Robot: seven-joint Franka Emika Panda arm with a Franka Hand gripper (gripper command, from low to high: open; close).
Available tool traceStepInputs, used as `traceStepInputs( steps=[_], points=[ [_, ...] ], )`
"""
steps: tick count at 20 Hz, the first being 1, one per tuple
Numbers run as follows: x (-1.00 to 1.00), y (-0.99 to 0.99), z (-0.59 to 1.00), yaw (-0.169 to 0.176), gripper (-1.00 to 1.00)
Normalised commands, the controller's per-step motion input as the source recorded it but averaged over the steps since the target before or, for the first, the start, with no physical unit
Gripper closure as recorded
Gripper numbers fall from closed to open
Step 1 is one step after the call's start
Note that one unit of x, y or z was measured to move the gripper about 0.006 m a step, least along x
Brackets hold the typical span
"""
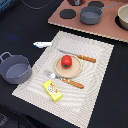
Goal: Interact with the objects in diverse but meaningful ways.
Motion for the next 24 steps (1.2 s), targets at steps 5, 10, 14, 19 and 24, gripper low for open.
traceStepInputs(
  steps=[5, 10, 14, 19, 24],
  points=[
    [0.85, 0.65, 0.25, 0.0, 1.0],
    [0.82, 0.62, 0.2, -0.003, 1.0],
    [0.78, 0.47, 0.06, -0.037, 1.0],
    [0.69, 0.41, 0.0, -0.032, 1.0],
    [0.35, 0.29, -0.01, 0.002, 1.0]
  ],
)
